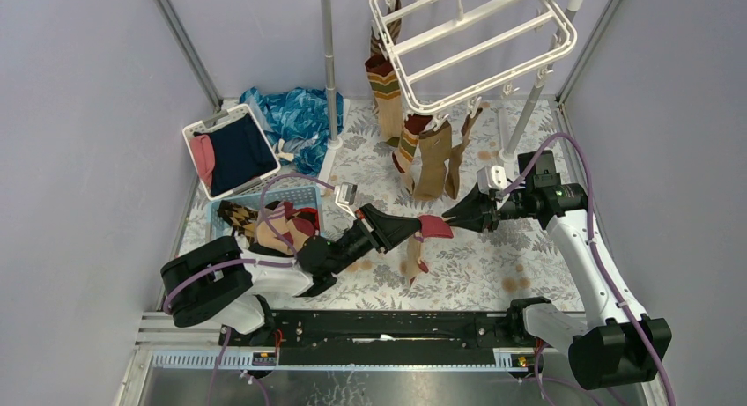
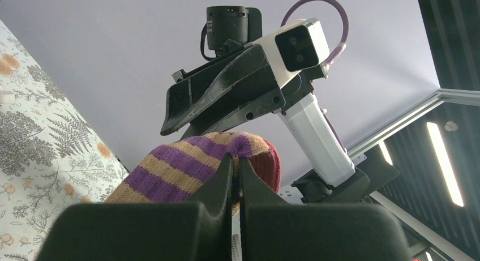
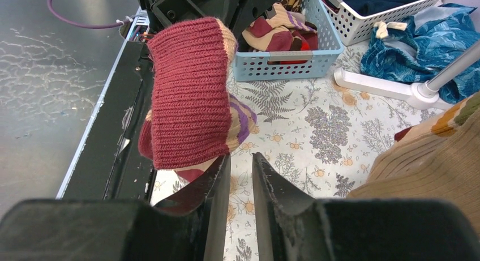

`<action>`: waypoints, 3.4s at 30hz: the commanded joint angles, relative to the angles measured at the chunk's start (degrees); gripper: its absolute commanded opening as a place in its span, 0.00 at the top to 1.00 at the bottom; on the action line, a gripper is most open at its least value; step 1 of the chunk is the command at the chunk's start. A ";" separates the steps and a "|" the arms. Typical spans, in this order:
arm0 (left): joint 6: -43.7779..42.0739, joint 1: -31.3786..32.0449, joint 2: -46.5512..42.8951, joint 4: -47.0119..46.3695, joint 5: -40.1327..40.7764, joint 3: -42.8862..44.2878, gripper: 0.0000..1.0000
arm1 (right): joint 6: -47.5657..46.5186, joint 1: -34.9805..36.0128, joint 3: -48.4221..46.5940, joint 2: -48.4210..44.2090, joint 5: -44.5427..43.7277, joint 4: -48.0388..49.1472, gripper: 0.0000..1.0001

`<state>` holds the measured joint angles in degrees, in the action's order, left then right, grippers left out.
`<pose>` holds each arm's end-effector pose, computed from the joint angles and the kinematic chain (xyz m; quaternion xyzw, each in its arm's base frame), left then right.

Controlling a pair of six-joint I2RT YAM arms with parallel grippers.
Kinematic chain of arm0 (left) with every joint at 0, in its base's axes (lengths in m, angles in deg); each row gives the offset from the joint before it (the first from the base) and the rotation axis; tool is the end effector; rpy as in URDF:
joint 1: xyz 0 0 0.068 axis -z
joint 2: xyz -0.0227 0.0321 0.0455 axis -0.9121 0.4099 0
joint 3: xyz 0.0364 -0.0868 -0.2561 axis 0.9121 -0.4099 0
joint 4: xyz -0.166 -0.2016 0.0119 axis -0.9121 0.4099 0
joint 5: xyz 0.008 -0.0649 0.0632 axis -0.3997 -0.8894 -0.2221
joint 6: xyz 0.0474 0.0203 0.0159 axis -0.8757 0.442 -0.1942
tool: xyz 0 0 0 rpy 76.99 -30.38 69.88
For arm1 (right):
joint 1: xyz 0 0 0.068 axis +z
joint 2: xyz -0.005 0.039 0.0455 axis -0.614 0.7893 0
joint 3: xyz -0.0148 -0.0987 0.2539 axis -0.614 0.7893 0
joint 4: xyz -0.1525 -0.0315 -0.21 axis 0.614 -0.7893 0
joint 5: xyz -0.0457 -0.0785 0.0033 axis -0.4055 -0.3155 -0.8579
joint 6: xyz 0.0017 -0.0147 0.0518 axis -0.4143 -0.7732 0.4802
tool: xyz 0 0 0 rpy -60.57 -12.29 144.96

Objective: Clip the socks to the hanger
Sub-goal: Pick up the sock from the bin, then place the sock in the bin.

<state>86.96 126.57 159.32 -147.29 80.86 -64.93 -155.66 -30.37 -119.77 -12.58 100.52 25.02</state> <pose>0.1284 -0.2266 0.2393 -0.0555 0.5282 -0.7626 0.3694 0.1850 0.0596 0.3191 -0.6038 0.4557 0.4061 0.5128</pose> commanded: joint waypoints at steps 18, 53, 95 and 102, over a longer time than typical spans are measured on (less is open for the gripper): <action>-8.18 0.58 -7.14 3.27 0.20 -2.34 1.00 | -9.07 0.13 -2.23 -0.13 -4.00 -9.42 0.17; -42.76 0.57 -54.30 60.38 22.67 -2.12 1.00 | 40.98 -17.21 1.96 7.87 -14.30 42.11 0.15; -54.77 -15.91 -43.75 94.17 69.75 18.68 1.00 | 25.48 -11.43 -1.19 1.83 -24.52 13.82 0.00; -38.36 -29.62 -37.33 103.71 57.18 19.03 1.00 | 23.82 -12.10 -0.78 1.43 -24.56 12.47 0.00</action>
<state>36.82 100.35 119.63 -50.42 144.64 -45.59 -129.85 -41.83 -119.69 -9.65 75.78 39.21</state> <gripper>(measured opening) 0.011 0.994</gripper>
